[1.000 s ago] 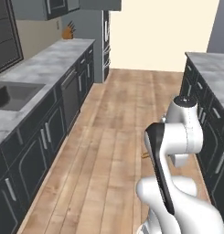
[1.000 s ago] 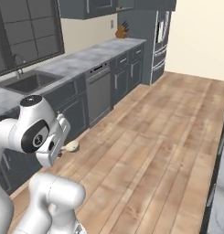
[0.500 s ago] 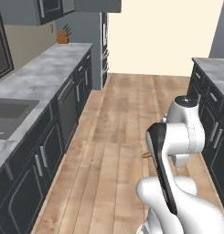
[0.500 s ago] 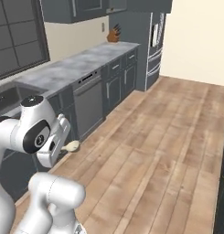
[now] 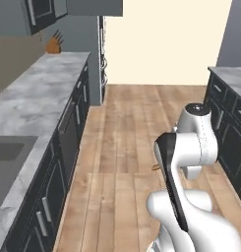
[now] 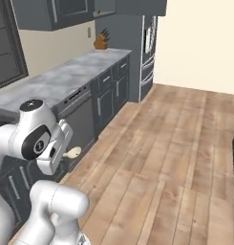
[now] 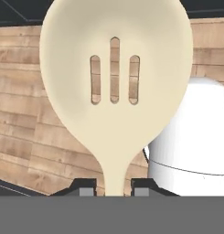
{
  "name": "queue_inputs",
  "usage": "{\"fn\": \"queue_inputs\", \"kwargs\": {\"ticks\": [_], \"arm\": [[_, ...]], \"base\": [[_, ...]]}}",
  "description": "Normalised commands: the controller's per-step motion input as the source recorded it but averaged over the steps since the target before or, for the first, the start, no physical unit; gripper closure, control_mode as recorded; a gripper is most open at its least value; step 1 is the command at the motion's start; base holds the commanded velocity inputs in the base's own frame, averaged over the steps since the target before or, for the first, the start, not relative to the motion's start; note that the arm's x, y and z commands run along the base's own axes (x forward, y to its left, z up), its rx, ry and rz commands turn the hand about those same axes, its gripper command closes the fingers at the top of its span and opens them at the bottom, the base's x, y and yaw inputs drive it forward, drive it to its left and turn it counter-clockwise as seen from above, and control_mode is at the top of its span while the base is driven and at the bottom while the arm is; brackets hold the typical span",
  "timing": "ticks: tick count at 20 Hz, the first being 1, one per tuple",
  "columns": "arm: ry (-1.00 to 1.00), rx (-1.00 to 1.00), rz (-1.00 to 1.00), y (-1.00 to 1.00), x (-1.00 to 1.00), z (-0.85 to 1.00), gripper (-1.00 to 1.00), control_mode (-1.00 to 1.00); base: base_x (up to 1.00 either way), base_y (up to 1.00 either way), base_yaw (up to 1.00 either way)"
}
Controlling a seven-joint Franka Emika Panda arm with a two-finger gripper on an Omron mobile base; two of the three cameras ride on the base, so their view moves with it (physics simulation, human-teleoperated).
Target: Organize the utensils by type. Pick up the wooden spoons from the counter and place them in the open cabinet. Then pick up the metallic utensils from the counter and place them in the open drawer.
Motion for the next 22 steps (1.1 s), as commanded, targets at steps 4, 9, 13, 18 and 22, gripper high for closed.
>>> {"fn": "queue_inputs", "kwargs": {"ticks": [4,9,13,18,22], "arm": [[0.0,0.0,0.0,0.0,0.0,0.0,1.0,1.0],[0.0,0.0,0.0,0.0,0.0,0.0,1.0,1.0],[0.0,0.0,0.0,0.0,0.0,0.0,1.0,1.0],[0.0,0.0,0.0,0.0,0.0,0.0,1.0,1.0],[0.0,0.0,0.0,0.0,0.0,0.0,1.0,1.0]], "base": [[1.0,0.0,-0.05],[1.0,0.0,0.0],[1.0,0.0,0.08],[1.0,0.0,0.19],[1.0,-0.01,0.23]]}}
